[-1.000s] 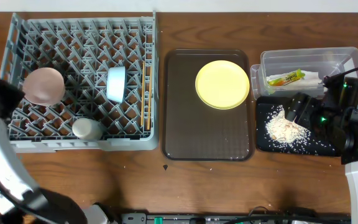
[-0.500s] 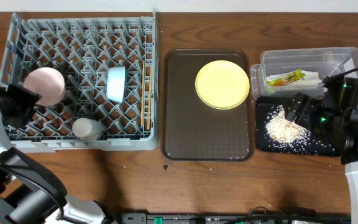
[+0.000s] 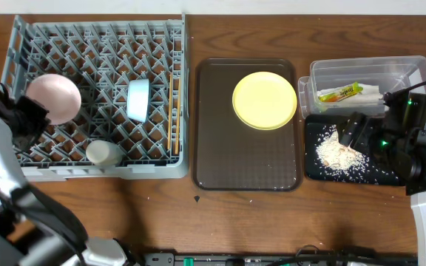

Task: Sort waste into correct bins and load items into the dishwasher
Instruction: 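Carry the pink bowl over the dish rack with the left gripper, then lower the pink bowl into the rack and open the left gripper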

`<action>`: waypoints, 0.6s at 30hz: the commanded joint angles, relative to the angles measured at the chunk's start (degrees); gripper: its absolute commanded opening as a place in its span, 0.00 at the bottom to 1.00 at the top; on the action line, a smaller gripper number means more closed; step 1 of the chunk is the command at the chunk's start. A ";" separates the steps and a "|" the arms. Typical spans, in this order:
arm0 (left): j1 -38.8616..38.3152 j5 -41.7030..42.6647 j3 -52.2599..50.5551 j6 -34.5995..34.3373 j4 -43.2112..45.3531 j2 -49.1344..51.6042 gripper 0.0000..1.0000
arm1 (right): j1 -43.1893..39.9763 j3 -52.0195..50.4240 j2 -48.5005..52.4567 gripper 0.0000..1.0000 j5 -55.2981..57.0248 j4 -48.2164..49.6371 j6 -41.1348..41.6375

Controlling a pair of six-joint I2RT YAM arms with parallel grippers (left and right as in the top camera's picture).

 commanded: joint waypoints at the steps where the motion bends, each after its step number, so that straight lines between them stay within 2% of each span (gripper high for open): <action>1: -6.60 -16.15 0.52 2.86 -1.62 -7.87 0.07 | -0.20 0.39 0.00 0.80 -0.26 -0.04 0.39; 3: -12.98 -31.34 0.50 3.56 -2.45 -9.64 0.07 | -0.20 0.39 0.00 0.80 -0.26 0.00 0.37; 4: -18.03 -42.29 0.37 3.54 -2.89 -9.62 0.07 | -0.20 0.39 0.00 0.80 -0.26 -0.02 0.39; 8: -27.50 -62.16 -0.22 3.48 -1.95 -6.32 0.07 | -0.20 0.39 0.00 0.80 -0.26 -0.02 0.37; 13: -30.14 -71.93 -0.22 3.54 0.72 -1.33 0.07 | -0.20 0.39 0.00 0.81 -0.26 -0.04 0.37; 17: -31.56 -72.65 -0.22 7.61 2.89 1.68 0.08 | -0.20 0.39 0.00 0.81 -0.24 -0.02 0.37; 18: -32.59 -75.08 -0.22 7.67 3.02 2.84 0.08 | -0.20 0.39 0.00 0.81 -0.24 0.00 0.37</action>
